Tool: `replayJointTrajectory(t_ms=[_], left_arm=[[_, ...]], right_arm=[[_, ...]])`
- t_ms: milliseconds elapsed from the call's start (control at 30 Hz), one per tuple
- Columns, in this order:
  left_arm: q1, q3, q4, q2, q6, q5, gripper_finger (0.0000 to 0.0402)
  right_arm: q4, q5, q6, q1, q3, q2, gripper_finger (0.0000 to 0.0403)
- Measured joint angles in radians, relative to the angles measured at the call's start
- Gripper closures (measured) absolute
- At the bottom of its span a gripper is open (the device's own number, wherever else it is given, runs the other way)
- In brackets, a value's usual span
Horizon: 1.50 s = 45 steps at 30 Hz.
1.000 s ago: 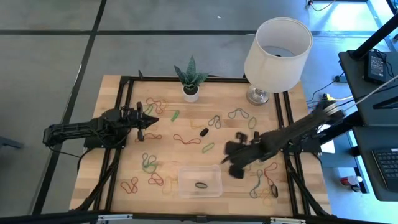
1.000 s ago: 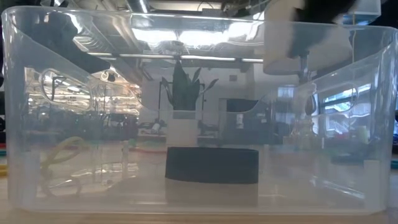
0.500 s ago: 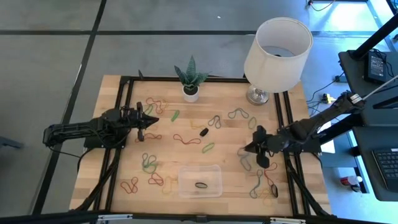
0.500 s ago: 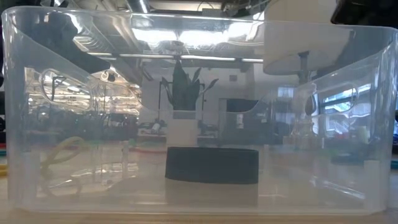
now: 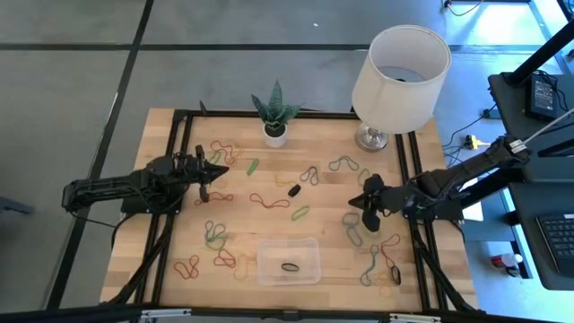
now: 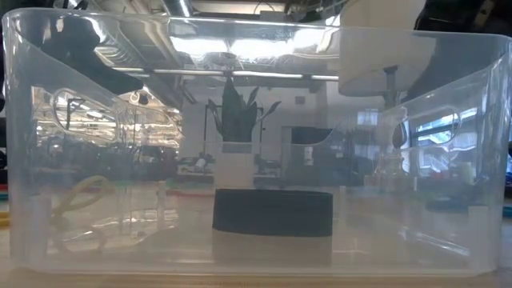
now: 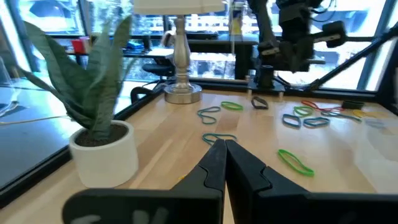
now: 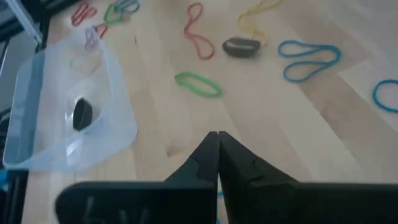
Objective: Pick and place rubber bands into bin
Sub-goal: Put the red rubber band into the transparent bin
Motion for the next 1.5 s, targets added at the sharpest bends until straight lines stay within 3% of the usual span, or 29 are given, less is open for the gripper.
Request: replayJointTrajectory(t_ms=[233,367,533,667,733,867,1100,1300,1500], left_arm=[[-0.001,0.000,0.004,0.000,-0.228,0.002,0.0400],[-0.001,0.000,0.005,0.000,-0.283,-0.069,0.0400],[-0.001,0.000,0.027,0.000,-0.280,-0.125,0.0400],[-0.015,0.034,0.026,0.018,-0.164,-0.021,0.0400],[-0.035,0.074,0.024,0.051,-0.141,-0.020,0.0400],[-0.090,0.205,-0.070,0.187,-0.112,-0.094,0.0400],[-0.200,0.486,-0.334,0.566,-0.157,-0.214,0.0400],[-0.245,0.684,-0.567,0.846,-0.208,-0.207,0.0400],[-0.245,0.774,-0.748,1.030,-0.273,-0.150,0.0396]], right_arm=[[0.033,0.037,-0.005,-0.060,0.000,0.000,0.0389],[0.038,0.037,-0.002,-0.098,0.000,0.000,0.0388],[0.043,0.037,-0.005,-0.126,0.000,0.000,0.0398],[0.045,0.036,-0.006,-0.142,0.000,0.000,0.0399],[0.045,0.036,-0.018,-0.152,0.000,0.000,0.0397],[0.043,0.035,-0.086,-0.173,0.000,0.001,0.0399],[0.042,-0.018,-0.231,-0.211,0.000,0.001,0.0401],[0.039,-0.099,-0.323,-0.242,0.000,0.001,0.0401],[0.022,-0.148,-0.357,-0.249,0.000,0.001,0.0401]])
